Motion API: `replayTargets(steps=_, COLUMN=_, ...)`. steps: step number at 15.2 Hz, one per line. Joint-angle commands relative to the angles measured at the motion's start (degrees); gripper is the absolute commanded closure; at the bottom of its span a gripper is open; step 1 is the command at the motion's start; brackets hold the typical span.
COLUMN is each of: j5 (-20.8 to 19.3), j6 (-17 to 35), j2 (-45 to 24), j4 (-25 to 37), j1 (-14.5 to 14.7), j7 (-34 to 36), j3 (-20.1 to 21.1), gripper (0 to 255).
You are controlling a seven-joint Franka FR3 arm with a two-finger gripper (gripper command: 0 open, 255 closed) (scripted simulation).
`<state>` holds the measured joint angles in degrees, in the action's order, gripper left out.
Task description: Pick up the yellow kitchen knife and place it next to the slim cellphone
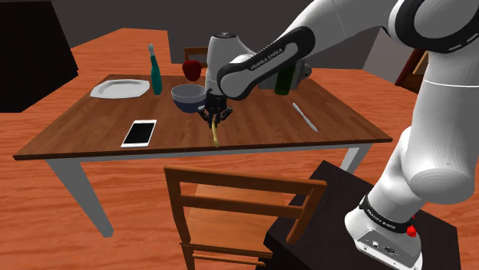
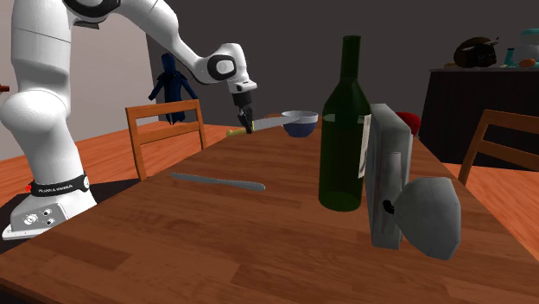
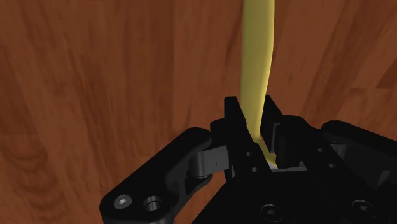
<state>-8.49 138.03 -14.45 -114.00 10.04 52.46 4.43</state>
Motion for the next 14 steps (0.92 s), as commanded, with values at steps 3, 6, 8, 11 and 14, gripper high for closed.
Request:
replayTargets(steps=3, j5=0.0, j6=0.12, j2=-0.32, j4=-0.17, j1=0.07, j7=0.0, j3=0.05, gripper=255)
replayTargets(steps=6, j5=0.0, j6=0.12, j2=-0.32, j4=-0.17, j1=0.08, j7=0.0, j3=0.04, gripper=255)
replayTargets(steps=8, j5=-0.02, j6=0.14, j2=-0.45, j4=-0.06, j1=0.1, j7=0.03, j3=0.04, gripper=0)
replayTargets(steps=11, j5=-0.02, j6=0.27, j2=-0.46, j4=-0.19, j1=0.07, j7=0.0, j3=0.02, gripper=0)
replayTargets(steps=14, j5=0.3, j6=-1.38, j2=1.03, j4=-0.01, j1=0.08, j7=-0.19, j3=0.18, gripper=0)
